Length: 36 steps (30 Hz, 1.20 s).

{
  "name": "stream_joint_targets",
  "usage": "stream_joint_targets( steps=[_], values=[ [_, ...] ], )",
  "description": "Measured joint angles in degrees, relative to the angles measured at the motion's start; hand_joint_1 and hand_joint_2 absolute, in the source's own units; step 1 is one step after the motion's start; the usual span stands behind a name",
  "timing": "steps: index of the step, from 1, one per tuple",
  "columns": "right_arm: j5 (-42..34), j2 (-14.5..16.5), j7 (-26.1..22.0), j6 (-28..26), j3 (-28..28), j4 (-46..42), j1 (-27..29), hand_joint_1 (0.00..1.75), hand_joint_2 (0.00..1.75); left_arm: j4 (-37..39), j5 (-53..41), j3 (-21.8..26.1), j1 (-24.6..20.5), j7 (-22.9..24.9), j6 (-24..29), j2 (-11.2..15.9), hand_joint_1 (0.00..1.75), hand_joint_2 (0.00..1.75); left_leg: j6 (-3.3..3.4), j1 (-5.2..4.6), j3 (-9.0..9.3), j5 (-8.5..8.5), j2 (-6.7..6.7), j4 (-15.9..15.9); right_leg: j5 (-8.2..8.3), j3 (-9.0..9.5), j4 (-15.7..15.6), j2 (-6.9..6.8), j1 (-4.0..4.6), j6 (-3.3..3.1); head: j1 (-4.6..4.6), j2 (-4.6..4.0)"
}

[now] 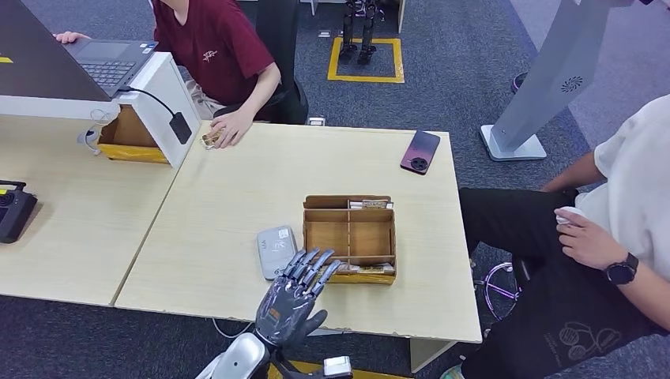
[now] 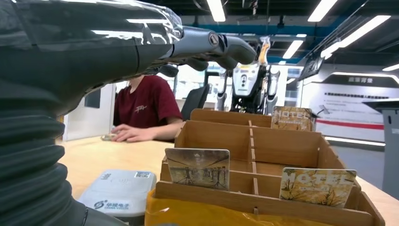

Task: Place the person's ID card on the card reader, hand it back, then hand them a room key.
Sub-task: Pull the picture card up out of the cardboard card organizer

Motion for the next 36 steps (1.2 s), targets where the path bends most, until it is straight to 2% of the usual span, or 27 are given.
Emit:
stream_joint_targets(
  steps=[5, 11, 36],
  values=[
    [0.14, 0.0, 0.21, 0.1, 0.02, 0.0, -0.1, 0.0, 0.0, 0.35, 0.31, 1.91, 0.57, -1.91, 0.0, -1.72, 0.0, 1.75, 0.0, 0.0, 0.0, 0.0, -0.01, 0.0, 0.0, 0.0, 0.0, -0.01, 0.0, 0.0, 0.01, 0.0],
    [0.79, 0.02, 0.63, 0.16, 0.02, 0.0, -0.23, 0.0, 0.0, 1.45, -0.63, 3.92, 0.49, -0.98, 0.0, -3.19, 0.0, 1.75, 0.0, -0.01, 0.0, 0.0, 0.0, 0.0, 0.0, 0.0, 0.0, 0.0, 0.0, 0.01, -0.01, 0.0],
    [2.27, 0.13, 1.27, 0.84, 0.02, 0.0, -0.91, 0.0, 0.0, 7.83, 0.65, 10.31, -1.05, -1.54, 0.0, -5.89, 0.0, 1.75, 0.0, 0.0, 0.0, 0.0, 0.0, 0.0, 0.01, 0.0, 0.0, 0.0, 0.0, 0.01, 0.0, 0.0]
  ],
)
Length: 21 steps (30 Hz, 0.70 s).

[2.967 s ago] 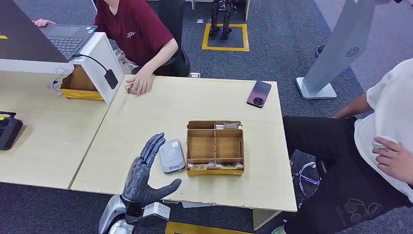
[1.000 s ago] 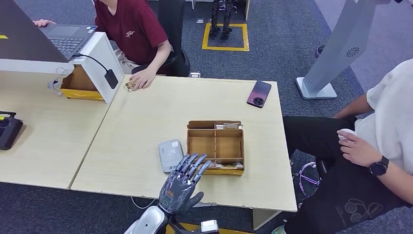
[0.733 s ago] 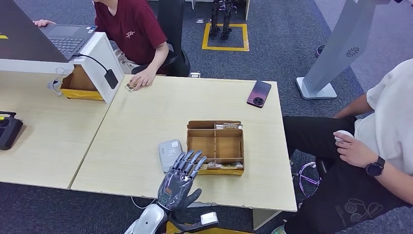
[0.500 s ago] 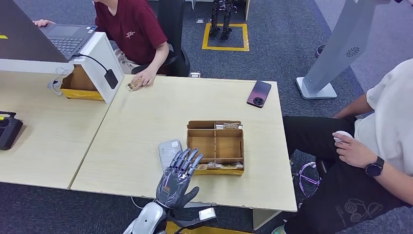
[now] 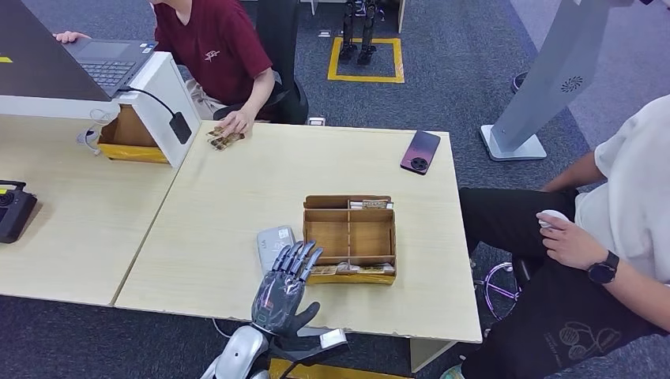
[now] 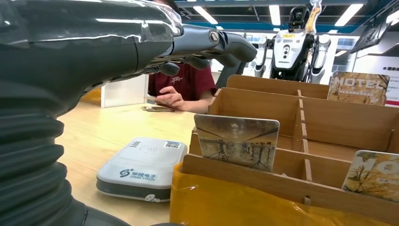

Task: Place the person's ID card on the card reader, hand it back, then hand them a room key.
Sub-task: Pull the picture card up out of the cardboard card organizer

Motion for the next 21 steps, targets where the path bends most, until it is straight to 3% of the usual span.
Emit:
stream_joint_targets(
  steps=[10, 21],
  values=[
    [0.8, 0.03, 0.61, 0.11, 0.02, -0.03, -0.32, 0.0, 0.0, 0.75, 0.82, 1.48, -0.44, -1.74, 0.01, -0.95, 0.0, 1.75, 0.0, 0.0, 0.0, 0.0, 0.0, 0.0, 0.0, 0.0, 0.0, 0.0, 0.0, 0.0, -0.01, 0.0],
    [1.24, 0.25, 0.6, 0.13, 0.02, -0.14, -0.43, 0.0, 0.0, 2.49, 4.93, 4.44, -0.92, -8.04, 0.01, -3.87, 0.0, 1.75, 0.0, 0.0, -0.01, 0.0, -0.02, 0.0, 0.0, 0.0, 0.0, -0.02, 0.0, 0.0, 0.01, 0.0]
  ],
)
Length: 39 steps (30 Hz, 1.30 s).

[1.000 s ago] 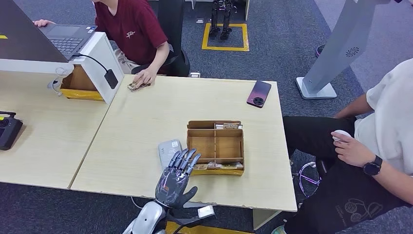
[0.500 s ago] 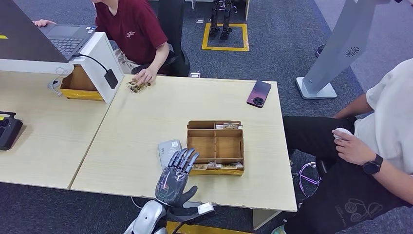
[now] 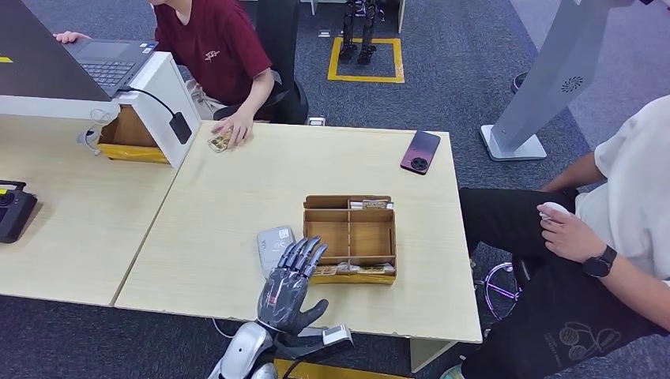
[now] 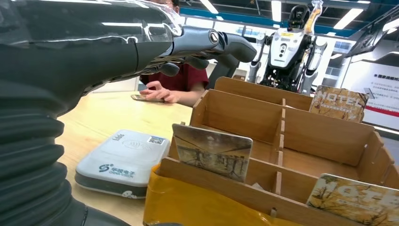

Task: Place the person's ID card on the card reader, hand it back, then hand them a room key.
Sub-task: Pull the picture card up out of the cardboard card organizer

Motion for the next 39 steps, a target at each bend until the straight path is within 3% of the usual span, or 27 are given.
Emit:
stream_joint_targets(
  steps=[6, 31, 33, 35, 37, 39],
  values=[
    [0.6, 0.17, 0.05, -0.02, 0.0, -0.01, -0.05, 0.0, 0.0, 1.89, 0.42, 1.73, -0.47, -1.62, 0.01, -1.17, 0.0, 1.75, 0.0, 0.01, 0.01, 0.0, 0.0, 0.0, 0.0, 0.0, 0.0, 0.0, 0.0, 0.0, 0.0, 0.0],
    [1.58, 0.17, 0.1, 0.03, -0.02, -0.01, -0.03, 0.0, 0.0, 2.87, -0.76, 5.24, -0.45, -2.54, 0.02, -1.66, 0.0, 1.75, 0.0, 0.01, 0.0, 0.0, 0.0, 0.0, 0.0, -0.01, 0.0, 0.0, 0.0, 0.0, -0.01, 0.0],
    [1.59, 0.17, 0.17, 0.0, -0.02, -0.01, -0.02, 0.0, 0.0, 2.44, -0.74, 5.54, -0.43, -2.87, 0.03, -1.69, 0.71, 1.75, 0.0, 0.0, 0.0, 0.0, 0.0, 0.0, 0.0, -0.01, 0.0, 0.0, 0.0, 0.0, -0.01, 0.0],
    [1.6, 0.17, 0.23, -0.02, -0.02, -0.01, -0.02, 0.0, 0.0, 2.08, -0.69, 5.85, -0.44, -3.02, 0.03, -1.71, 1.58, 1.75, 0.0, 0.0, 0.01, 0.0, 0.0, 0.0, 0.0, -0.01, 0.0, 0.0, 0.0, 0.0, -0.01, 0.0],
    [1.61, 0.17, 0.24, -0.01, -0.04, -0.01, -0.02, 0.0, 0.0, 1.93, -0.4, 6.23, -0.46, -3.13, 0.04, -1.72, 1.75, 1.75, 0.0, 0.0, 0.01, 0.0, 0.01, 0.0, 0.0, -0.01, 0.0, 0.0, 0.0, 0.0, -0.01, 0.0],
    [1.61, 0.17, 0.19, 0.0, -0.1, -0.01, -0.02, 0.0, 0.0, 1.93, 0.0, 6.5, -0.47, -3.38, 0.05, -1.73, 1.75, 1.75, 0.0, 0.0, 0.01, 0.0, 0.01, 0.0, 0.0, -0.01, 0.0, 0.0, 0.0, 0.0, -0.01, 0.0]
  ],
)
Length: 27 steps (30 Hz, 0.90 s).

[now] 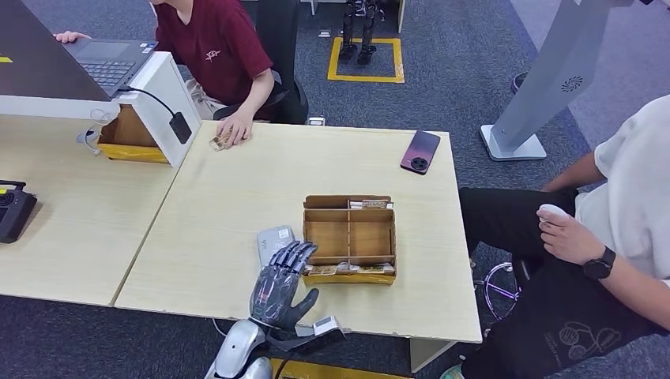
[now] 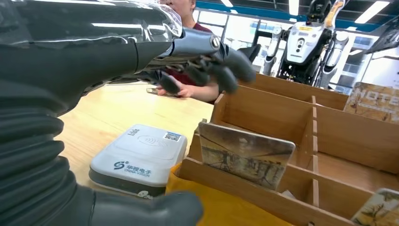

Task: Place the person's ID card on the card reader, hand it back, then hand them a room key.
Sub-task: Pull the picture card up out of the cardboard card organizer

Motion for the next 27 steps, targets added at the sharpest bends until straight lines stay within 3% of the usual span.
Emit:
stream_joint_targets(
  steps=[20, 27],
  values=[
    [0.31, 0.0, 0.08, 0.03, -0.8, -0.01, -0.02, 0.0, 0.0, 0.44, 2.53, 0.39, -0.41, -0.61, 0.39, -0.14, 1.75, 1.75, 0.0, 0.0, 0.0, 0.0, 0.0, 0.0, 0.0, 0.0, 0.0, 0.0, 0.0, 0.0, 0.0, 0.0],
    [0.98, 0.01, 0.0, 0.02, -0.94, -0.01, -0.01, 0.0, 0.0, 1.65, 7.25, 1.0, -0.55, -3.7, 0.46, -0.32, 1.75, 1.75, 0.0, 0.0, 0.0, 0.0, 0.0, 0.0, 0.0, 0.0, 0.0, 0.0, 0.0, 0.0, 0.0, 0.0]
  ],
)
